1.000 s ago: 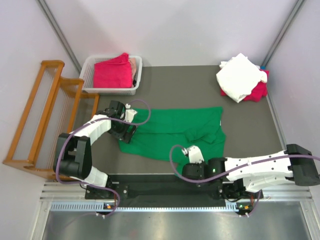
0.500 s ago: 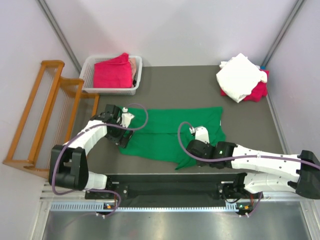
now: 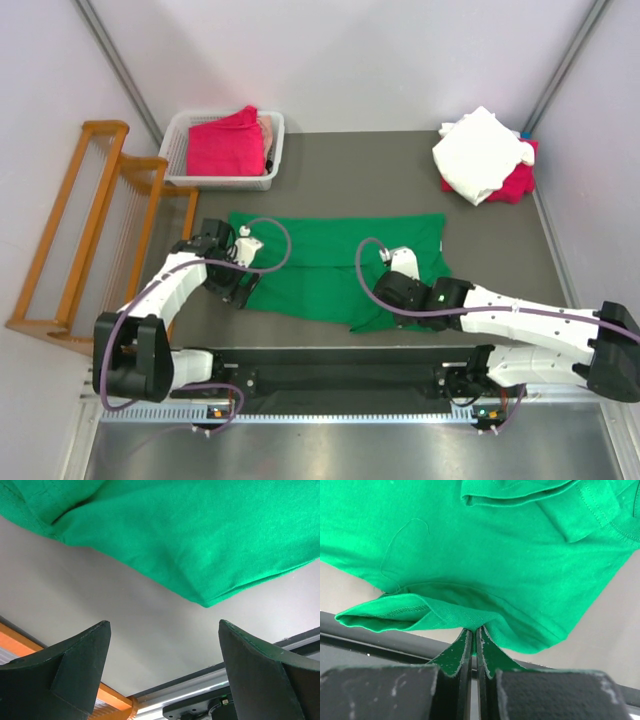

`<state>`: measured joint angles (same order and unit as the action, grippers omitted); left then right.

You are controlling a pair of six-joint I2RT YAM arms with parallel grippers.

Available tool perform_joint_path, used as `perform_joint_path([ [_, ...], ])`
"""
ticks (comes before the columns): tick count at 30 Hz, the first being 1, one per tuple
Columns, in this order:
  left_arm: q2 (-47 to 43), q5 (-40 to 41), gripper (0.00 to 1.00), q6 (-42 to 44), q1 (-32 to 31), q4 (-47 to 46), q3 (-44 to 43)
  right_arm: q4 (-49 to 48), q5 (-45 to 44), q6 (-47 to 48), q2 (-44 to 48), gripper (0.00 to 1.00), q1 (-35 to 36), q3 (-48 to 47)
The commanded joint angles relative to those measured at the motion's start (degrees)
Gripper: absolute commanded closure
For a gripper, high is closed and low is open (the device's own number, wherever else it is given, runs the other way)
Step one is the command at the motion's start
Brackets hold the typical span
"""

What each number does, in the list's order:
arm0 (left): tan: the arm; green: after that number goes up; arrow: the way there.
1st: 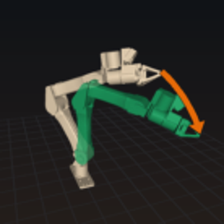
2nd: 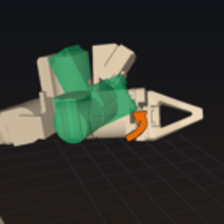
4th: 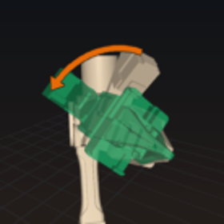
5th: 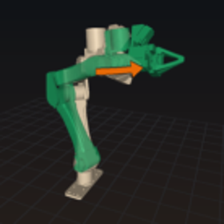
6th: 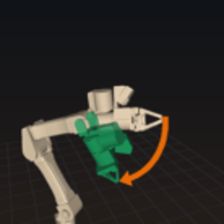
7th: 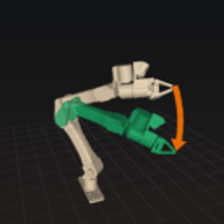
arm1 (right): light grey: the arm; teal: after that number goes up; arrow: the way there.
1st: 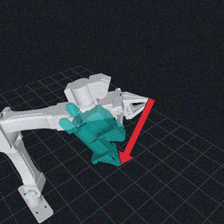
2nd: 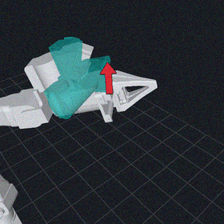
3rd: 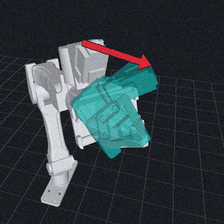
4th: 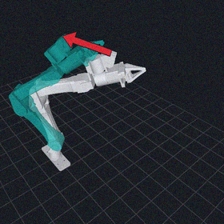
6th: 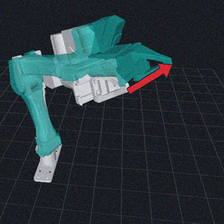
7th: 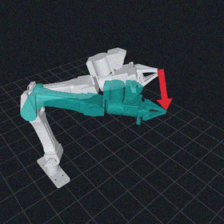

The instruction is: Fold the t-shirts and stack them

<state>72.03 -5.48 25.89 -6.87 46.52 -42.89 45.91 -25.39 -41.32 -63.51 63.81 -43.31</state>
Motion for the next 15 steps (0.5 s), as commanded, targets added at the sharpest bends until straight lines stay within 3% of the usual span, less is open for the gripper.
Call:
perform_joint_path([
  [1, 2.1, -1.6, 0.07, 0.6, 0.0, -1.3, -1.5, -2.1, 0.8, 1.4, -0.7, 1.0, -1.0, -2.0],
  [15, 11.2, -2.7, 0.07, -1.6, -2.2, -7.2, -5.0, -4.1, 3.2, 1.6, -2.0, 1.0, -1.0, -2.3],
])
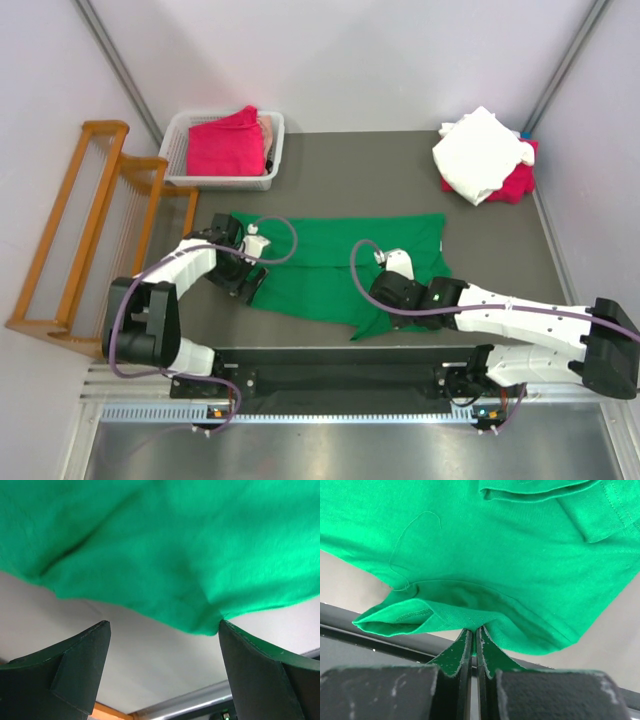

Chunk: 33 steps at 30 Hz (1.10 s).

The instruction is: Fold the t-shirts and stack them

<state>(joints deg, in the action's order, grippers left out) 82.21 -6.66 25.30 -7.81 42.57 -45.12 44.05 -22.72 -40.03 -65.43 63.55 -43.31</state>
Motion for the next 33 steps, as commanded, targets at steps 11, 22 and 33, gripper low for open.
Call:
perform_joint_path([
  [11, 3.7, -1.9, 0.11, -1.7, -3.5, -4.2, -3.5, -2.7, 0.7, 0.3, -0.1, 1.0, -0.7, -2.5],
  [22, 1.2, -1.3, 0.42, -0.6, -3.4, -0.6, -4.5, -2.1, -0.3, 1.1, -0.9, 1.0, -0.7, -3.5],
  [33, -7.2, 2.7, 0.01, -2.5, -3.3, 0.1, -2.3, -0.6, -2.1, 1.2, 0.7, 1.0, -0.8, -3.3],
])
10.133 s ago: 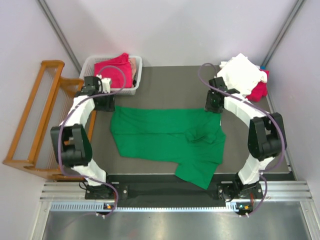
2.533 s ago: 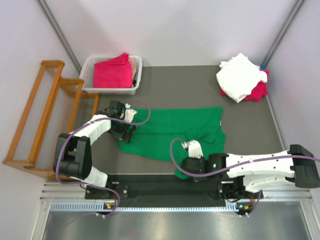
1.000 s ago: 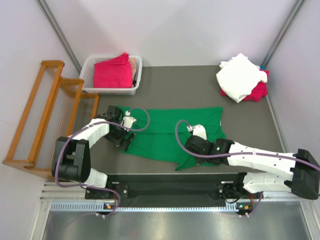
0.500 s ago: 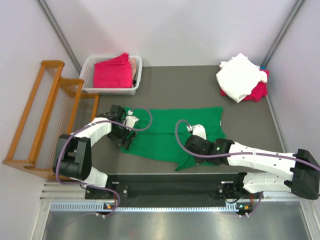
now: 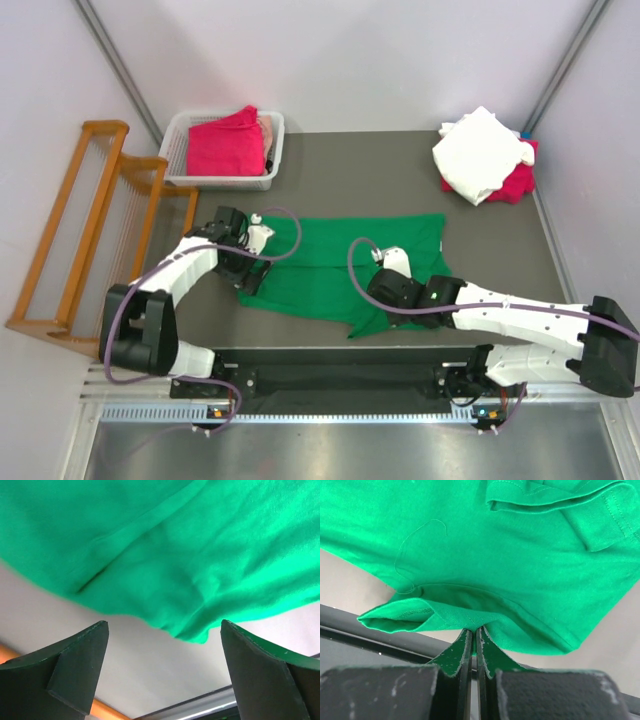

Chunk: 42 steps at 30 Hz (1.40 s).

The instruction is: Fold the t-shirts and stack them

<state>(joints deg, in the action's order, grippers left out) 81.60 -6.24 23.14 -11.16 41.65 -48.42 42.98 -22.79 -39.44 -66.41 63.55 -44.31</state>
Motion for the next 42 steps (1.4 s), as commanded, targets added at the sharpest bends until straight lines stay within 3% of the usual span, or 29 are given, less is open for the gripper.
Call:
perform_joint_path([
  [1, -7.2, 2.7, 0.02, 0.4, 0.0, 1.6, 1.9, 0.5, -2.2, 0.9, 1.6, 1.0, -0.9, -2.4],
  [4, -8.5, 2.8, 0.02, 2.3, 0.0, 3.7, 3.1, 1.0, -2.8, 1.4, 1.5, 1.0, -1.2, -3.1],
  [7, -8.3, 2.5, 0.1, 4.1, 0.0, 6.3, 3.2, 1.1, -3.1, 1.7, 1.5, 1.0, -1.8, -3.6],
  [9, -7.3, 2.8, 0.22, 5.1, 0.0, 7.9, 3.2, 1.5, -3.1, 1.9, 1.7, 1.0, -2.0, -3.6],
  [11, -6.8, 4.1, 0.25, 5.9, 0.0, 7.8, 3.7, 1.6, -3.2, 1.9, 2.0, 1.0, -2.2, -3.6],
  [23, -10.2, 2.7, 0.22, 4.6, -0.3, 2.5, 6.8, 0.8, -2.4, 1.8, 1.6, 1.0, -2.4, -3.1],
  [42, -5.0, 3.4, 0.25, 2.9, -4.9, -1.5, 8.1, -0.1, -1.3, 1.8, 0.6, 1.0, -2.3, -3.1],
])
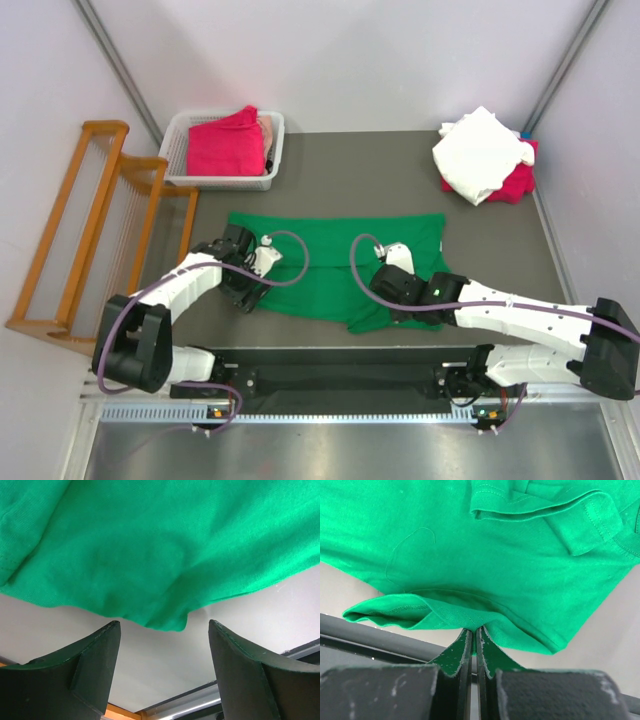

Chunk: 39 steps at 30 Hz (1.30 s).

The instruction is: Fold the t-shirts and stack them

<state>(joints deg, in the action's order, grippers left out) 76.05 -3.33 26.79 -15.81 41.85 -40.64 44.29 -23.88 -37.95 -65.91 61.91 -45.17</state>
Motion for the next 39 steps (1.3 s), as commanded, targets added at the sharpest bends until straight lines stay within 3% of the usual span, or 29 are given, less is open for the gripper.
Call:
perform_joint_path([
  [1, 0.7, 0.6, 0.25, -0.8, -0.3, -1.9, 0.3, -1.4, -0.2, 0.3, 0.1, 1.0, -0.7, -2.1],
  [8, 0.8, 0.3, 0.35, -1.1, -0.3, -1.9, 0.5, -1.5, -0.2, 0.0, 0.6, 1.0, -0.7, -1.5],
  [12, 1.4, -0.2, 0.52, -0.9, -0.3, -1.8, 0.0, -1.7, 0.2, 0.0, 0.6, 1.0, -0.7, -1.4],
  [19, 1.6, -0.4, 0.7, -0.8, -0.3, -1.4, -0.2, -1.9, 0.5, 0.2, 0.0, 1.0, -0.7, -2.0],
  [23, 2.1, -0.4, 0.9, -0.7, -0.3, -1.2, -0.4, -1.8, 0.5, 0.3, 0.1, 1.0, -0.7, -2.2],
  [24, 1.9, -0.4, 1.0, -0.8, -0.3, -1.2, -0.4, -1.7, 0.5, 0.4, 0.1, 1.0, -0.7, -2.3],
  [32, -1.3, -0.4, 1.0, -1.1, -0.3, 2.3, -3.0, -0.3, 0.2, -0.2, 0.7, 1.0, -0.7, -3.0],
  [39, -7.1, 0.3, 1.0, -1.5, -0.2, 9.8, -6.4, 6.2, 1.4, -5.5, 6.9, 1.0, 0.6, -2.1],
])
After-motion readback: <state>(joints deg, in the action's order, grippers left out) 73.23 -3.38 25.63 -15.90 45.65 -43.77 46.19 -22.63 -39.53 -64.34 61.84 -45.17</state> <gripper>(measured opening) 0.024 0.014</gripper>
